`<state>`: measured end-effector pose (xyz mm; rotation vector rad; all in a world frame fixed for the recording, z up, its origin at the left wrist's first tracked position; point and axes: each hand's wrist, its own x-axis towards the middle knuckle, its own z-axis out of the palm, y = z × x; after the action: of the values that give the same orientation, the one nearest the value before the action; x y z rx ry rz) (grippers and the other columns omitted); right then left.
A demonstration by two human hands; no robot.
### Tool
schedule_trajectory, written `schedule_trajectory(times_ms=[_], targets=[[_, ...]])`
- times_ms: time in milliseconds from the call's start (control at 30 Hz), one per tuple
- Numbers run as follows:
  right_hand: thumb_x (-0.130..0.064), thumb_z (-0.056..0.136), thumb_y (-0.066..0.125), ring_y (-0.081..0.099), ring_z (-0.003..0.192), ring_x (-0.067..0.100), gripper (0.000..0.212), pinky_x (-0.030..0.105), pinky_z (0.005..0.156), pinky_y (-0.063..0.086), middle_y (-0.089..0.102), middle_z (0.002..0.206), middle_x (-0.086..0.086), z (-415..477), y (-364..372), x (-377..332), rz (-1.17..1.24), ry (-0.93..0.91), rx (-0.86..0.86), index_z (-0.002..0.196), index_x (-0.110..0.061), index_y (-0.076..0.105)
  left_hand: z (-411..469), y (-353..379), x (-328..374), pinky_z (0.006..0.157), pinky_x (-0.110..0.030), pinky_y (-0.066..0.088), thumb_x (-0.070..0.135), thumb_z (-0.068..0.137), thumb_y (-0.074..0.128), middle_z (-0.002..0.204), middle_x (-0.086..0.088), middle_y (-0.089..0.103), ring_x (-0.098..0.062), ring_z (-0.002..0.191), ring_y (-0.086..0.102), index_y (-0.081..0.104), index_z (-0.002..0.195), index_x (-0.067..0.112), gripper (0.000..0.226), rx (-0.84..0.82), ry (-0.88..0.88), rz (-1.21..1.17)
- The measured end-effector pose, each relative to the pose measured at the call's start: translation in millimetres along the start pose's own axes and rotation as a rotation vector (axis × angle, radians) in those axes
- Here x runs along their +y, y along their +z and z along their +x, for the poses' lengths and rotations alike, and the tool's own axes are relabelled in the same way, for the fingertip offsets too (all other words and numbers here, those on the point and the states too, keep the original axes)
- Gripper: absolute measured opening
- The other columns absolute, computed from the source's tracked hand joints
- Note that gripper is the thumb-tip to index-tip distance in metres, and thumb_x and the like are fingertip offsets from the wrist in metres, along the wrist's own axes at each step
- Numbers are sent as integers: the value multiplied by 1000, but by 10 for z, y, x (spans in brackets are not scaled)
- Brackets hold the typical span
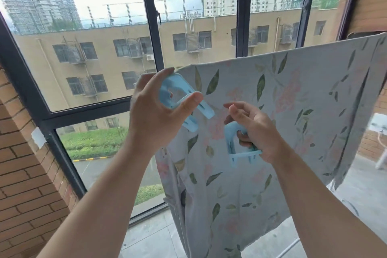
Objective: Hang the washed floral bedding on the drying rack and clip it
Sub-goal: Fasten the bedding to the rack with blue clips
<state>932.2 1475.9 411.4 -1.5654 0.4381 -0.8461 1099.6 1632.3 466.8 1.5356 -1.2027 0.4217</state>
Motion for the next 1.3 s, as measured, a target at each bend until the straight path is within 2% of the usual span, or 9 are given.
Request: schedule_trajectory(times_ms=[200, 333, 433, 633, 733, 900, 1033, 1167, 1300], targets=[[-73, 69, 70, 64, 78, 8, 71, 17, 71, 48, 61, 113, -24, -176, -15, -296, -609, -262, 87, 133, -50, 47, 265, 142, 227, 83, 2, 33, 79, 60, 66, 126, 20, 50, 4, 104, 48, 51, 143, 33, 96, -182, 121, 47], [-74, 56, 71, 56, 69, -9, 98, 18, 75, 46, 50, 119, -39, -242, 4, -486, -757, -291, 102, 144, -52, 35, 356, 244, 373, 91, -21, 43, 81, 58, 69, 134, 19, 52, -3, 114, 52, 48, 141, 41, 95, -296, 201, 24], [-74, 56, 72, 48, 87, -23, 105, 14, 77, 40, 45, 124, -39, -268, -11, -552, -821, -298, 118, 149, -49, 31, 431, 261, 431, 87, -23, 44, 77, 57, 74, 130, 21, 57, -2, 106, 55, 49, 137, 42, 91, -370, 203, 51], [-50, 71, 83, 60, 115, 1, 92, 25, 98, 49, 58, 128, -28, -285, -63, -634, -690, -296, 138, 150, -35, 40, 385, 418, 474, 88, -22, 41, 81, 57, 67, 131, 20, 55, 0, 110, 53, 39, 142, 41, 98, -556, 249, -14], [-46, 76, 81, 67, 101, -1, 66, 23, 89, 56, 69, 116, -20, -254, -94, -559, -576, -294, 237, 136, -30, 60, 429, 433, 396, 101, -35, 49, 83, 60, 67, 139, 15, 50, -7, 123, 55, 39, 143, 39, 98, -557, 208, -195], [-39, 74, 85, 66, 71, 0, 55, 19, 64, 51, 73, 97, -14, -200, -140, -504, -375, -225, 321, 123, -25, 66, 418, 415, 201, 89, -40, 59, 54, 58, 88, 127, 15, 63, -6, 106, 68, 44, 144, 36, 99, -716, 69, -257], [-42, 67, 81, 45, 41, 8, 64, 22, 41, 38, 67, 71, -11, -201, -126, -535, -86, -162, 274, 125, -21, 62, 342, 493, 48, 80, -49, 60, 65, 63, 75, 100, 2, 74, -24, 90, 73, 66, 106, 26, 59, -737, 18, -127], [-32, 80, 74, 52, 41, 4, 67, 14, 40, 40, 69, 99, -4, -239, -179, -639, -143, -174, 139, 141, -21, 49, 376, 456, 7, 76, -55, 58, 71, 69, 63, 96, -4, 74, -31, 86, 71, 64, 106, 32, 54, -738, 23, -77], [-55, 71, 76, 43, 42, 7, 85, 18, 40, 37, 67, 109, -10, -158, -249, -703, -240, -184, 57, 147, -36, 43, 550, 345, 42, 80, -52, 58, 55, 87, 65, 95, 1, 75, -21, 84, 72, 63, 112, 35, 32, -820, 69, -8]])
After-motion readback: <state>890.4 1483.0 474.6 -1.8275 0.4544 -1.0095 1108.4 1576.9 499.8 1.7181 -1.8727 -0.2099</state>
